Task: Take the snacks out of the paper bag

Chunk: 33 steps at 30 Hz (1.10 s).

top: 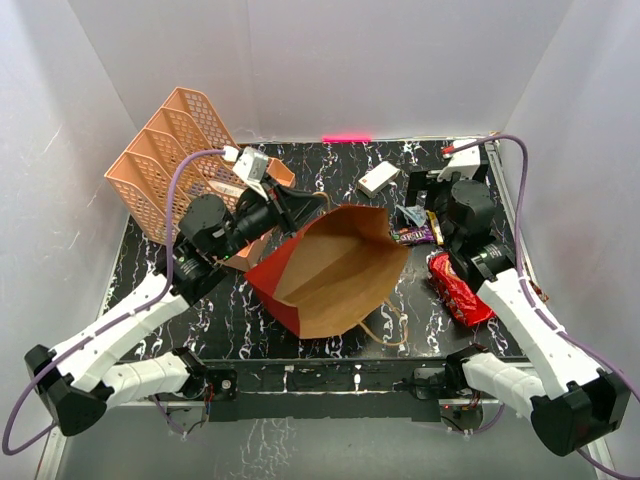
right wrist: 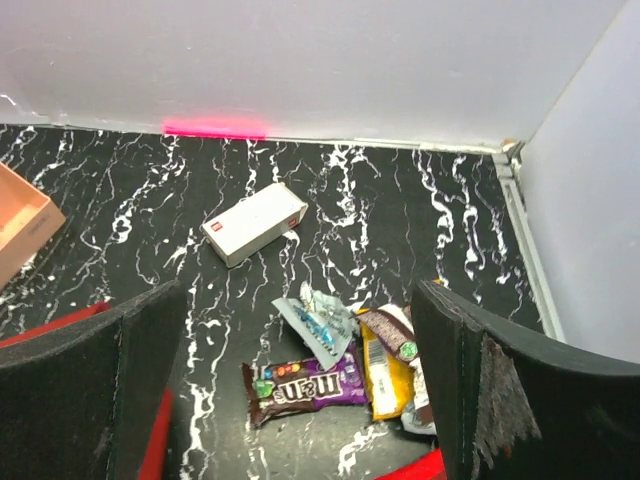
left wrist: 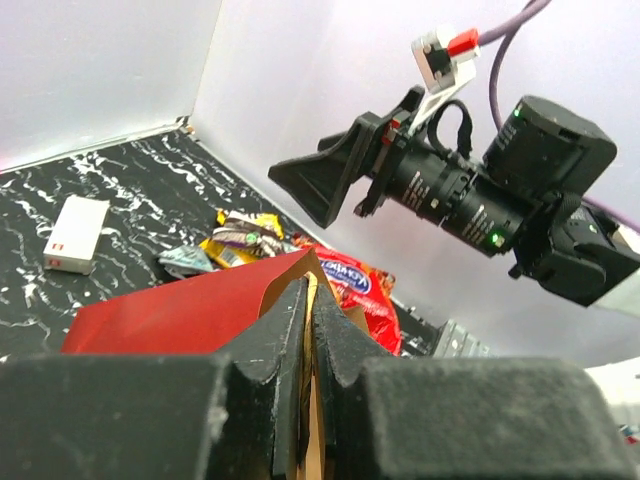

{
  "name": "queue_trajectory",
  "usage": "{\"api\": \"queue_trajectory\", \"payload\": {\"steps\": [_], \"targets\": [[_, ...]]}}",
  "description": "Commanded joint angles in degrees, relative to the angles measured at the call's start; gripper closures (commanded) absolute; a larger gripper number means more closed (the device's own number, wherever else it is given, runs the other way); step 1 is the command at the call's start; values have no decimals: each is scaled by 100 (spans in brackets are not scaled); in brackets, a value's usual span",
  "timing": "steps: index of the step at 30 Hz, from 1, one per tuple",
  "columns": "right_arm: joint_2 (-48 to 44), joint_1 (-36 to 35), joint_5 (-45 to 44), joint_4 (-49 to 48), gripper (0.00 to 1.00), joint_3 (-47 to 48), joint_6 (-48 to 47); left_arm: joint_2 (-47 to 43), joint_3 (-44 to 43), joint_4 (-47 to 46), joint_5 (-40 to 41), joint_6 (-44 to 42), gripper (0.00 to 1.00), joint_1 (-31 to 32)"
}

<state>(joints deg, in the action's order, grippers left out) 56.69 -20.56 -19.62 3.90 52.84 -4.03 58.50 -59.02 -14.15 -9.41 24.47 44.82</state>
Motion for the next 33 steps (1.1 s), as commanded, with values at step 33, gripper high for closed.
{"api": "queue_trajectory", "payload": {"steps": [33], "targets": [[-273, -2, -872, 2777, 1, 1983, 2294, 690, -711, 1539, 500, 399, 56, -123]]}}
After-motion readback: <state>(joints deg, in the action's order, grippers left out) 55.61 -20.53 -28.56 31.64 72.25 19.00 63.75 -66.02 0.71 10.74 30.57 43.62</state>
